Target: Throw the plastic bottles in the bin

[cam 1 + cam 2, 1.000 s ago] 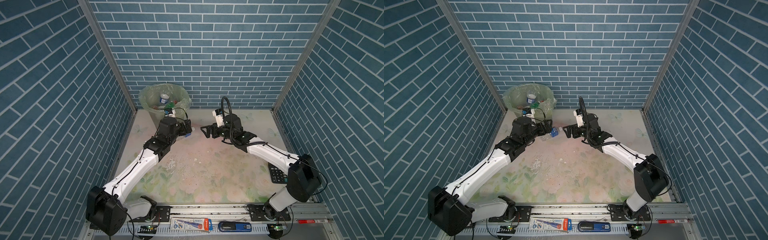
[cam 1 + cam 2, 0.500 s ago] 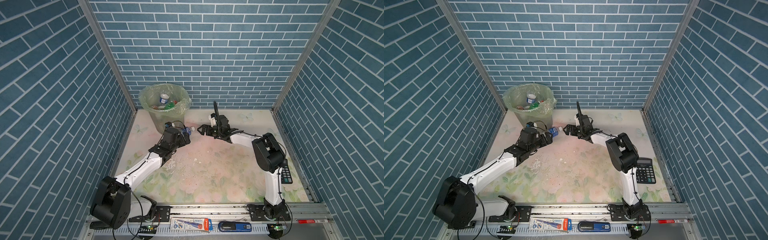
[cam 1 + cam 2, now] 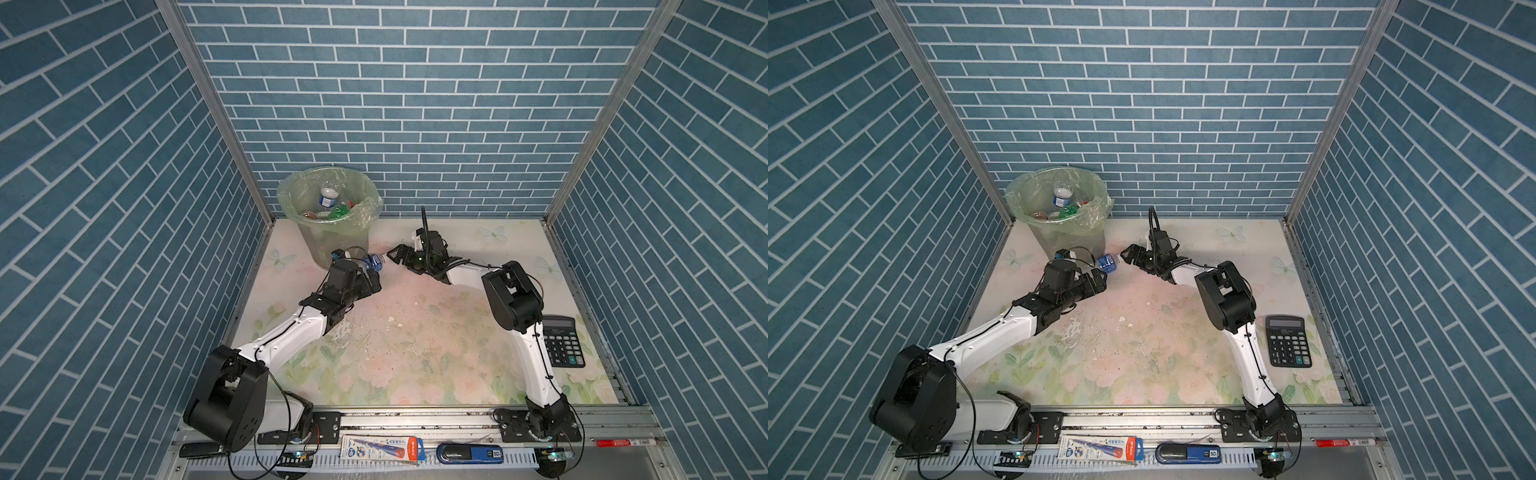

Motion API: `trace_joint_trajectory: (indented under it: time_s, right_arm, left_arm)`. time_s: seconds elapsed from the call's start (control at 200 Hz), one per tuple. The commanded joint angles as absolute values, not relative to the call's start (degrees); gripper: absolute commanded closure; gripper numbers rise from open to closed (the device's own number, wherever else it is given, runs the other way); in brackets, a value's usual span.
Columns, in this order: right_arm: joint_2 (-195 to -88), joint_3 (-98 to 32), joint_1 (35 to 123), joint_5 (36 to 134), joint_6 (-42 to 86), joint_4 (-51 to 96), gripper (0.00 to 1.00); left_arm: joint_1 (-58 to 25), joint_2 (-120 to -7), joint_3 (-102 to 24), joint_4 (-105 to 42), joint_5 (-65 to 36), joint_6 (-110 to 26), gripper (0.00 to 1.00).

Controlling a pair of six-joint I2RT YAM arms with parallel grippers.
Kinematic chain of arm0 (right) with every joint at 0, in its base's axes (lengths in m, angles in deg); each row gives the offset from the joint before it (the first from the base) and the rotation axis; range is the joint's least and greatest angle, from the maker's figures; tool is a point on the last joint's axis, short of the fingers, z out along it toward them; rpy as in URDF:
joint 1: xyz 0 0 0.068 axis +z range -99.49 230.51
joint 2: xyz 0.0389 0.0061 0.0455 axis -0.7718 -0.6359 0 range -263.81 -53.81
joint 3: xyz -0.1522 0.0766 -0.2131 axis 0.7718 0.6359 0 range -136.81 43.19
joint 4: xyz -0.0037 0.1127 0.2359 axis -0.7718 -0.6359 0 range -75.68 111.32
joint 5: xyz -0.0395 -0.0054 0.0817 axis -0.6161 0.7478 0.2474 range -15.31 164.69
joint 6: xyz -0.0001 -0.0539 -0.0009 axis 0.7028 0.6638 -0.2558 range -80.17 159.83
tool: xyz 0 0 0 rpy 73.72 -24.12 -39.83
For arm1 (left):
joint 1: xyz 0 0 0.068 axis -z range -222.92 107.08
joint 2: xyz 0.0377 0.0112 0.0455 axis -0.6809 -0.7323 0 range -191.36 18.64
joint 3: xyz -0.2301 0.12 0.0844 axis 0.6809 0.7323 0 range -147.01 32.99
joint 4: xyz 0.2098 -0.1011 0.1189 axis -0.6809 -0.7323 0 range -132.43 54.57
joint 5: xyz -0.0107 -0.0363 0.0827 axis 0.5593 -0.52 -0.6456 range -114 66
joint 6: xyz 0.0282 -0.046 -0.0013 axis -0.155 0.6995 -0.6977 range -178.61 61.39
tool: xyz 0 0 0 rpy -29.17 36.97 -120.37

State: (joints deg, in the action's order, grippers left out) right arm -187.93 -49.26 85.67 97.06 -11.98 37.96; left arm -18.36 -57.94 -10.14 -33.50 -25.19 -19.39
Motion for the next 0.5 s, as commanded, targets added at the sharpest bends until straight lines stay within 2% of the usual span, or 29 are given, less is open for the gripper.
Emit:
trace_joint_trajectory:
  time_s: [0.0,0.315,0.495]
  right_arm:
    - [-189.02,-54.0,86.93,97.94,-15.06,39.11,0.12]
    - [-194.63,-59.51,87.87,97.07,-25.21,44.41,0.18]
    - [-195.36,-58.29,88.25,94.33,-29.39,46.16,0.22]
  left_arm:
    - [-18.72,-58.67,-9.22,-32.29,-25.27,-19.33,0.01]
    - [-18.7,-58.28,-8.02,-32.09,-25.82,-19.2,0.01]
    - [-18.74,-56.5,-7.46,-33.38,-26.63,-19.9,0.01]
